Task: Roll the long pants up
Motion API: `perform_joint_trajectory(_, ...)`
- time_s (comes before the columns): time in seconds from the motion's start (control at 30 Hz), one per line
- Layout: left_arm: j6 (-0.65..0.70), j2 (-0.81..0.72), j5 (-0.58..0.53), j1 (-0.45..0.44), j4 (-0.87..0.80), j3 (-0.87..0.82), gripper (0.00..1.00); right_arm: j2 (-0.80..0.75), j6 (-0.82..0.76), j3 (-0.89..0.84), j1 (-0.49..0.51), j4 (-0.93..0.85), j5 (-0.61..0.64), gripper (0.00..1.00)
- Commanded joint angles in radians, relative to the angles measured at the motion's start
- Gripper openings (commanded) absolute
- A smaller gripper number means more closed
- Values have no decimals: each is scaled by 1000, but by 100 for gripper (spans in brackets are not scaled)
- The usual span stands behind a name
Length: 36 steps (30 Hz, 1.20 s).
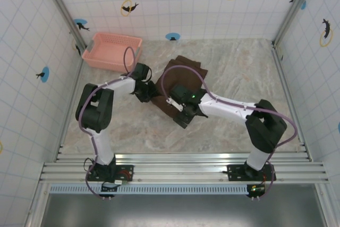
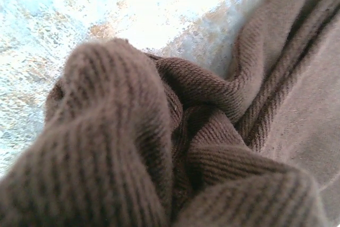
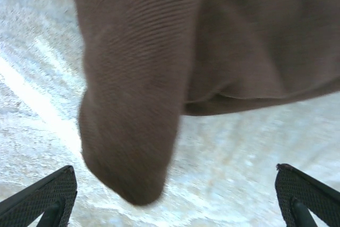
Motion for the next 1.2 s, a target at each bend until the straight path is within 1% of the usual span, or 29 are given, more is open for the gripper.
perform_joint_trajectory(0.0,75,115,-78,2,-457,62,0,-51,21,-13,51,-6,168,99)
perform_joint_trajectory(0.13,79,189,-140,1,-624,197,0,-11,36,11,136,9,325,99)
perform_joint_trajectory(0.23,58,225,-187,0,-729,267,0,48,62,48,185,18,393,99)
perform_joint_trajectory(0.3,35,227,-210,-3,-761,285,0,87,75,80,216,23,430,99)
perform_joint_trajectory(0.5,-69,199,-241,-10,-772,261,0,203,104,190,274,13,487,99)
perform_joint_trajectory(0.7,-162,184,-276,-43,-774,256,0,264,92,287,335,-20,476,99)
perform_joint_trajectory(0.8,-193,183,-283,-56,-760,255,0,267,87,337,380,-57,474,99)
perform_joint_trajectory(0.93,-203,189,-279,-64,-733,248,0,258,82,382,439,-134,536,99)
perform_joint_trajectory(1.03,-202,184,-280,-65,-720,234,0,216,98,364,458,-165,551,99)
perform_joint_trajectory(1.17,-208,167,-279,-62,-689,196,0,196,121,318,462,-122,521,99)
